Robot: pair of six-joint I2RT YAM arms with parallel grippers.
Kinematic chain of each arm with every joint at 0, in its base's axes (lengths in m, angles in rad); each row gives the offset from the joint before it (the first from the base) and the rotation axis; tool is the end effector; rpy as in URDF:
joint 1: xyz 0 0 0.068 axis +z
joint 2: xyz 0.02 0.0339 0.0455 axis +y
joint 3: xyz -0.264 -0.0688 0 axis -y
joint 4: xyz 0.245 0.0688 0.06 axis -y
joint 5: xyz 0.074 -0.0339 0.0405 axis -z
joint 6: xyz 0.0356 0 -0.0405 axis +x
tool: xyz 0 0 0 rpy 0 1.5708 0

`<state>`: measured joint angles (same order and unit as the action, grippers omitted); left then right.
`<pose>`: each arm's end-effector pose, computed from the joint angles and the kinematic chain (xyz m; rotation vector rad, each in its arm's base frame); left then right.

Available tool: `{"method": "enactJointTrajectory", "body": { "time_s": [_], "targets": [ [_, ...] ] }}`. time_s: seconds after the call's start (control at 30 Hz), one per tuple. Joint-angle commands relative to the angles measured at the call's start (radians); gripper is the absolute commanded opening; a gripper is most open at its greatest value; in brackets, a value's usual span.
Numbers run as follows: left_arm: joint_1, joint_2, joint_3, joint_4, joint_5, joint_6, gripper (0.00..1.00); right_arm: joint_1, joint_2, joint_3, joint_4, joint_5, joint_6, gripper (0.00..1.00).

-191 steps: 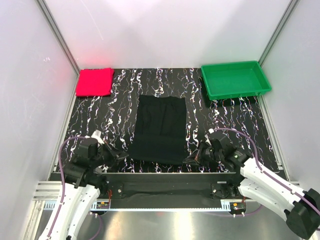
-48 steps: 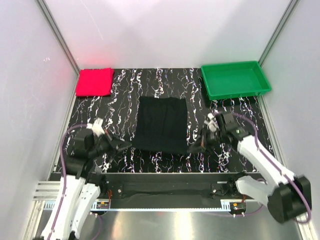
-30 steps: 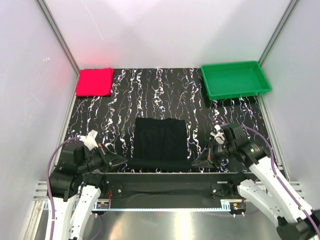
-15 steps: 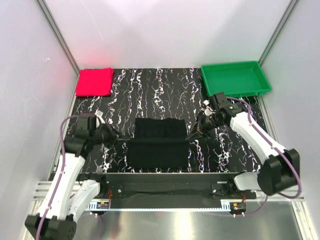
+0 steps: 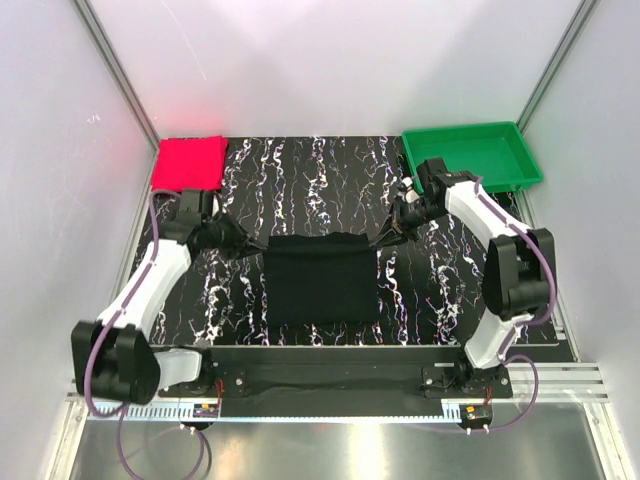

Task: Fold and stack the t-shirts
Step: Fold the tshirt

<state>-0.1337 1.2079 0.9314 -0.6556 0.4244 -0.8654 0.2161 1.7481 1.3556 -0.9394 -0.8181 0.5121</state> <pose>0.2377 -0.0468 0.2657 -0.7665 2.5248 -0.9146 0.3257 0.0981 0.2395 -0.2682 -2.7847 -1.2511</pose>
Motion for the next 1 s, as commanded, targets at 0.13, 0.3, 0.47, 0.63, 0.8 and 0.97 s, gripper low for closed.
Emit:
{"method": "enactJointTrajectory", "body": {
  "time_s": [0.13, 0.3, 0.47, 0.63, 0.8, 0.97],
  "targets": [
    [0.029, 0.249, 0.193, 0.109, -0.056, 0.094, 0.0, -0.044, 0.174, 0.175, -0.004, -0.039, -0.07, 0.03],
    [0.045, 0.416, 0.288, 0.154, -0.073, 0.134, 0.0, -0.069, 0.347, 0.301, -0.002, -0.036, -0.086, 0.04],
    [0.059, 0.635, 0.418, 0.211, -0.026, 0.146, 0.0, -0.076, 0.491, 0.465, -0.002, -0.047, -0.104, 0.08],
    [0.059, 0.809, 0.569, 0.229, 0.028, 0.161, 0.0, -0.096, 0.593, 0.566, -0.002, -0.017, -0.095, 0.09],
    [0.068, 0.903, 0.696, 0.232, 0.022, 0.175, 0.0, -0.116, 0.666, 0.611, -0.004, 0.011, -0.109, 0.09],
    [0.066, 0.996, 0.794, 0.232, 0.056, 0.18, 0.02, -0.124, 0.703, 0.669, -0.004, 0.031, -0.103, 0.13]
  ]
}}
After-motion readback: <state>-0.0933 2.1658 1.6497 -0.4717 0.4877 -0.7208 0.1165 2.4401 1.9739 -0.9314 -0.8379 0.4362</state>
